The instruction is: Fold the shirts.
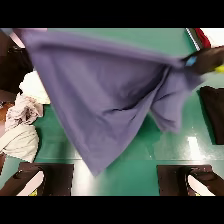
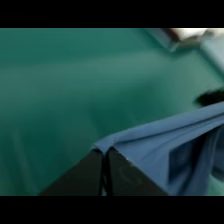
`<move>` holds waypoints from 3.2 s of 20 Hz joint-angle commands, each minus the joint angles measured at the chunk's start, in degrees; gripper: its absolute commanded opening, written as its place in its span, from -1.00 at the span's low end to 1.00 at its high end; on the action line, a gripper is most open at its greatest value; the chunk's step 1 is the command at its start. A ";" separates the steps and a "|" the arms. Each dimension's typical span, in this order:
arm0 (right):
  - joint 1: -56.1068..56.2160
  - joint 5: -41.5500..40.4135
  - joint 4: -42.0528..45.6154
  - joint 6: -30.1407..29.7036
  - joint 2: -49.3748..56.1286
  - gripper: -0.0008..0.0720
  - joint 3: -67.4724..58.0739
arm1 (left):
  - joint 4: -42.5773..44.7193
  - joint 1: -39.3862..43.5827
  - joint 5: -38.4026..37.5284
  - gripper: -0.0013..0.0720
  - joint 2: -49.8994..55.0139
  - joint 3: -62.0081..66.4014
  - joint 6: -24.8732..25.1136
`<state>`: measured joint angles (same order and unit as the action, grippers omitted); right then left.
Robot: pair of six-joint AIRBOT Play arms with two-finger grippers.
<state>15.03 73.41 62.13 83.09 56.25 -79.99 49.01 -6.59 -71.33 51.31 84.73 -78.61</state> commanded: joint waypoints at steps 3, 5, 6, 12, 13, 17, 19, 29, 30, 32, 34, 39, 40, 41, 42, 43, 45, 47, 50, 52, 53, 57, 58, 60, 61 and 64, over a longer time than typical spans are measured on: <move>5.20 -9.09 11.56 -1.25 8.74 -0.93 14.36 | 4.42 -0.07 8.02 -0.90 -0.07 -31.15 1.05; 6.49 -8.68 10.91 -1.99 12.68 -0.81 13.09 | 4.61 -0.07 8.13 -0.90 -0.07 -34.10 1.16; 7.23 -8.50 10.95 -2.01 14.27 -0.12 12.07 | 4.63 -0.07 8.24 -0.90 -0.07 -34.12 1.86; 3.19 0.15 10.91 0.17 11.23 0.47 12.83 | 4.66 -0.07 8.92 -0.90 -0.20 -30.23 2.62; 1.36 -0.02 10.88 1.77 8.24 0.47 16.11 | 4.63 -0.07 8.98 -0.90 -0.20 -29.97 2.62; -6.36 -4.17 3.58 6.08 -2.71 0.47 33.57 | 4.59 -0.04 9.29 -0.90 -0.17 -29.99 2.56; -9.33 -7.82 -4.42 5.90 -4.66 0.47 41.79 | 4.59 -0.04 9.20 -0.90 -0.17 -29.99 2.54; -9.77 -20.13 -20.52 -0.70 9.31 0.39 47.54 | 4.57 -0.07 7.67 -0.90 -0.17 -29.99 2.54; -9.62 -19.74 -20.50 -0.70 10.86 0.39 46.27 | 4.57 -0.07 7.69 -0.90 -0.17 -29.99 2.54; -7.87 -19.34 -20.48 -1.07 12.87 0.37 44.26 | 4.57 -0.04 7.69 -0.90 -0.17 -29.99 2.54; -4.90 -19.50 -20.41 -1.20 13.73 0.18 42.69 | 4.57 -0.04 7.67 -0.90 -0.17 -29.99 2.54; -2.73 -19.28 -17.03 -1.18 11.04 -0.93 37.62 | 4.39 -0.07 6.64 -0.90 -0.20 -29.68 2.54; -4.26 -19.28 -16.76 -1.20 8.83 -0.93 35.58 | 4.26 -0.44 6.67 -0.90 -0.20 -28.17 2.51; -6.38 -19.30 -16.83 -1.20 6.32 -0.94 32.68 | 3.41 -1.16 6.60 -0.90 -0.20 -25.29 2.51; -9.40 -19.34 -16.85 -1.20 3.28 -0.94 28.61 | 2.10 -2.10 6.71 -0.90 -0.20 -20.85 2.51; -12.52 -19.45 -16.85 -1.20 0.55 -0.94 24.04 | 0.76 -2.95 6.82 -0.90 -0.20 -15.65 2.51; -19.78 -19.41 -16.87 -1.27 -4.11 -0.94 12.48 | -1.51 -3.87 7.37 -0.90 -0.20 -2.91 2.51; -26.12 -19.19 -16.92 -1.88 -7.10 -0.94 0.96 | -4.00 -3.87 8.81 -0.90 -0.20 10.60 2.54; -33.05 -19.17 -16.90 -2.67 -10.01 -0.94 -13.22 | -7.30 -3.87 9.33 -0.90 -0.20 27.10 2.54; -36.04 -18.32 -16.92 -3.63 -11.47 -0.94 -19.87 | -8.00 -3.87 9.20 -0.90 -0.20 35.45 2.54; -37.22 -17.35 -16.87 -4.15 -12.33 -0.94 -22.14 | -8.81 -3.87 9.35 -0.90 -0.81 37.75 2.54; -40.30 -13.09 -16.48 -4.15 -14.23 -0.94 -27.12 | -12.74 -3.87 8.07 -0.90 -3.61 38.60 1.88; -40.39 -11.98 -15.32 -4.13 -14.25 -0.94 -28.09 | -14.62 -3.87 7.45 -0.90 -3.63 38.60 1.88; -40.39 -7.37 -13.86 -4.04 -13.00 -0.94 -30.99 | -15.63 -3.87 6.62 -0.90 -3.63 38.56 1.97; -40.37 -4.52 -13.97 -3.34 -11.67 -0.94 -32.65 | -13.14 -3.87 6.49 -0.90 -3.63 37.70 1.88; -40.37 5.38 -14.10 1.38 -4.96 -0.94 -36.24 | -3.23 -3.87 3.26 -0.90 -3.34 29.03 -2.08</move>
<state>-25.06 69.45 47.59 80.90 46.98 -112.68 38.59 -10.41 -65.04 47.81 119.00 -77.71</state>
